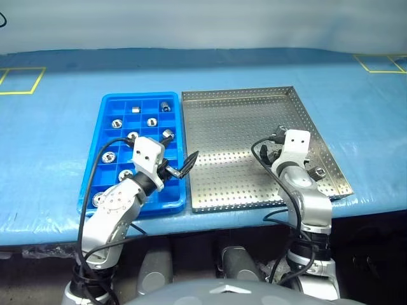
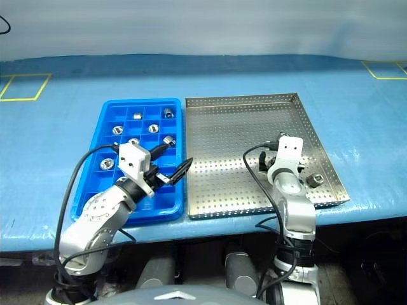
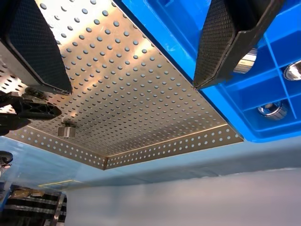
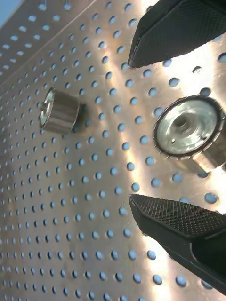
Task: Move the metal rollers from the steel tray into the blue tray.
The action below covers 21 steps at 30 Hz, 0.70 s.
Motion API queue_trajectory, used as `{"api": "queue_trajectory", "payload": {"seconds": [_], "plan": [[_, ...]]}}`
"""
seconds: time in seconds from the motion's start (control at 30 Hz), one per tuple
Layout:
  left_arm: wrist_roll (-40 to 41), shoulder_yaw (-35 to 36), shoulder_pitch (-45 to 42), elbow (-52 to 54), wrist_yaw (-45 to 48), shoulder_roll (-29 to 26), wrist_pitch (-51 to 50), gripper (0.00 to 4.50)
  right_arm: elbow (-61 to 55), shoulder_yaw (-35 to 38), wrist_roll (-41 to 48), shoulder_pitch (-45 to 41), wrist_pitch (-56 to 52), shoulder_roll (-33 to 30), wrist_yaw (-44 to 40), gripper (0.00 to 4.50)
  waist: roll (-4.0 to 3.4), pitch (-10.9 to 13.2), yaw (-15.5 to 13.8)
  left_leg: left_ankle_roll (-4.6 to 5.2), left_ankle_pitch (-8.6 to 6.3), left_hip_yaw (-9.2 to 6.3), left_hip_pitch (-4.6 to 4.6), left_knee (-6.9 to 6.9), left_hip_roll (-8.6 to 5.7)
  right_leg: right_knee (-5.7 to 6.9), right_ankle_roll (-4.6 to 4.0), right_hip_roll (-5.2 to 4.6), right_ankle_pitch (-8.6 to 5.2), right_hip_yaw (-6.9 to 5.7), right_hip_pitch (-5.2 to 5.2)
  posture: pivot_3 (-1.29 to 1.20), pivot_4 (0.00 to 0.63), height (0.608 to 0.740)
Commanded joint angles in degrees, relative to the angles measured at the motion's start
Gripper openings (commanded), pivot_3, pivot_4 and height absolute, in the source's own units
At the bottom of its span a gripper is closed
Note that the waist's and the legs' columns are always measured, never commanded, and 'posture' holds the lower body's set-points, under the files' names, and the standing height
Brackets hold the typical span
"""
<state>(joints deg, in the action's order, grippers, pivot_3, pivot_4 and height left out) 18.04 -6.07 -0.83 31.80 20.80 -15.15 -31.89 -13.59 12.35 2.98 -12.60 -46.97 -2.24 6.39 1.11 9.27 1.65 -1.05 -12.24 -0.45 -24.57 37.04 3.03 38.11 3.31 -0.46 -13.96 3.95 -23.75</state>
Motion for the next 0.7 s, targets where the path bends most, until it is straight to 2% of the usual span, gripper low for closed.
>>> {"api": "queue_trajectory", "payload": {"seconds": [0.03,0.2,0.5,0.7], "plan": [[0.5,-0.6,-0.7,0.7,0.9,0.0,1.2,4.48,-1.7,1.8,1.6,0.1,0.1,0.9,0.3,4.50,-0.01,0.0,0.1,0.00,0.00,0.00,0.00,0.00,0.00,0.00,0.01,0.00,0.01,0.01,0.00,0.01,0.150,0.740],[0.5,-0.7,-0.5,0.4,1.0,0.2,1.2,4.48,-2.1,1.3,2.7,0.8,0.0,2.0,0.0,4.50,-0.04,0.0,0.2,0.00,0.00,0.00,0.00,0.00,0.00,0.00,0.03,0.00,0.02,0.01,0.00,0.01,0.150,0.740],[0.4,-0.3,0.1,0.6,0.5,0.3,1.2,4.50,-4.9,-0.3,3.5,1.3,-1.9,3.2,0.0,1.79,-0.05,0.0,0.3,0.00,0.00,0.00,0.00,0.00,0.00,0.00,0.04,-0.01,0.03,0.01,0.00,0.02,0.150,0.740],[0.0,2.2,1.3,1.4,-1.3,0.7,2.6,4.50,-7.1,-6.3,3.2,-2.8,-3.5,1.8,-2.5,1.78,-0.09,0.0,0.4,0.00,0.00,0.00,0.02,0.00,0.01,0.01,0.05,0.01,0.02,0.01,0.00,0.07,0.150,0.740]]}}
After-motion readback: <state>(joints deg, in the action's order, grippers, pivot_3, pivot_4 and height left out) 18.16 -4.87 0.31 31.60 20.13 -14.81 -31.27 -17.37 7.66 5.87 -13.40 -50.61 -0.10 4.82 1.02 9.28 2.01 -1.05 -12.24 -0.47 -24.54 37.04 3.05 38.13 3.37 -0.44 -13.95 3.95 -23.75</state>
